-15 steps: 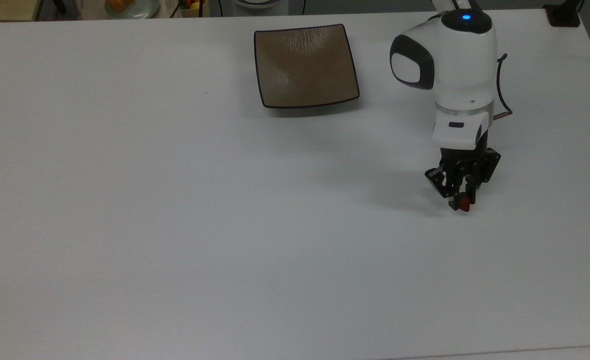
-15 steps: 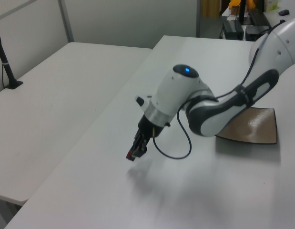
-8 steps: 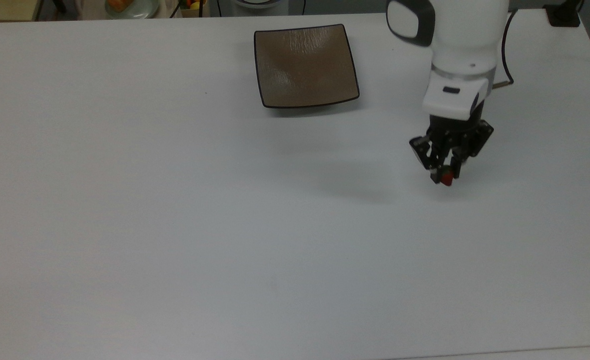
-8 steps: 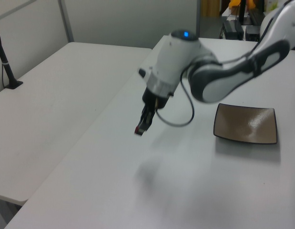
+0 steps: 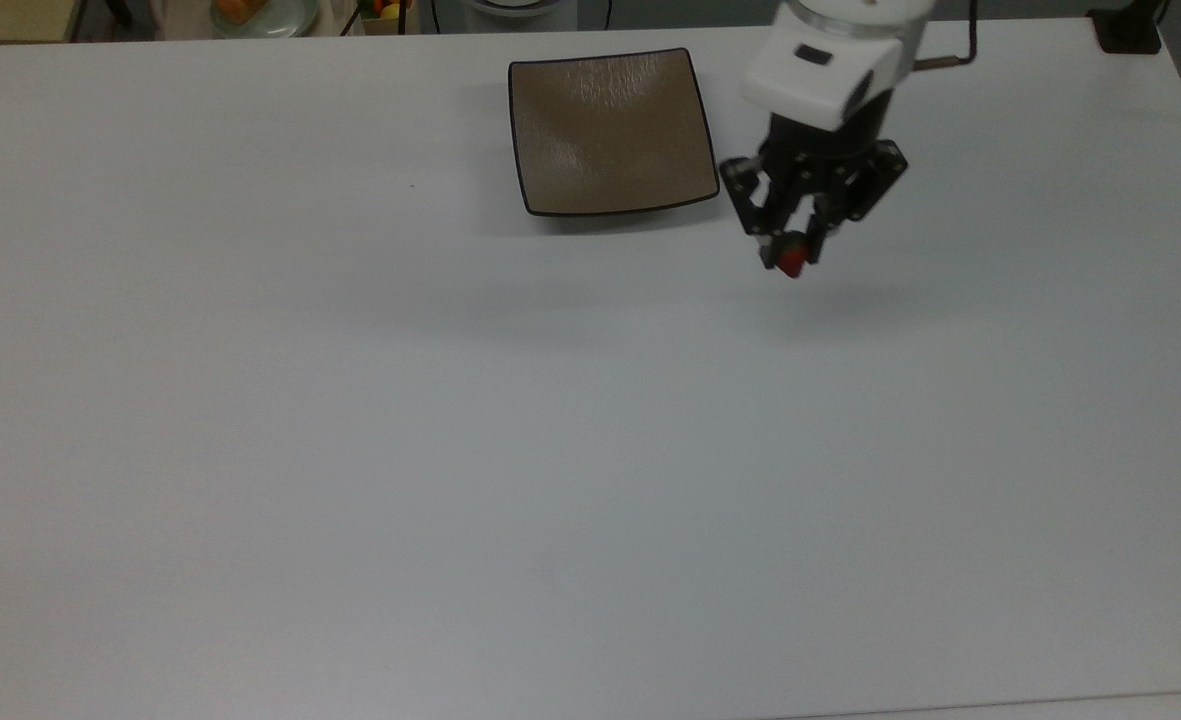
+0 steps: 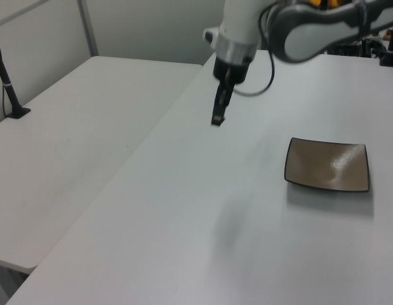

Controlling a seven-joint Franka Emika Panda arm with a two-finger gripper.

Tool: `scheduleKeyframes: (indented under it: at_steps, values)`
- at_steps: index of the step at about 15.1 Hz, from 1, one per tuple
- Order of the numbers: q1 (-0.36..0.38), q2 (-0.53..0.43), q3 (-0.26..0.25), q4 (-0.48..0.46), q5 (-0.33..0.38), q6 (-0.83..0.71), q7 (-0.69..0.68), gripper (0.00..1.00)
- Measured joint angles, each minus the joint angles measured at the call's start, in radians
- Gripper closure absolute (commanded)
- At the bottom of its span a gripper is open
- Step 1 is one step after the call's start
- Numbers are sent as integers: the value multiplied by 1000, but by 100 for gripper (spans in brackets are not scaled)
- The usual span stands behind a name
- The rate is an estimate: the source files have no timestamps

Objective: Strawberries on a ceramic plate
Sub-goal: 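Lift the held strawberry and carry it over the brown plate, then lower the strawberry onto the plate and open the gripper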

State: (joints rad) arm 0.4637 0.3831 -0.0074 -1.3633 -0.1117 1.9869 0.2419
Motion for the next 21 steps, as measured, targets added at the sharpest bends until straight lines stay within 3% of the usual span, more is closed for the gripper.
scheduleKeyframes:
  at_steps: [4,9,16,21]
  values:
    - [-74,-65,0,-1,51,-137,-110,98]
    - [-206,-166,-1,-24,146,-313,-347,97]
    - [-270,-333,0,-265,151,-352,-388,97]
    - [-277,-365,24,-408,151,-354,-389,96]
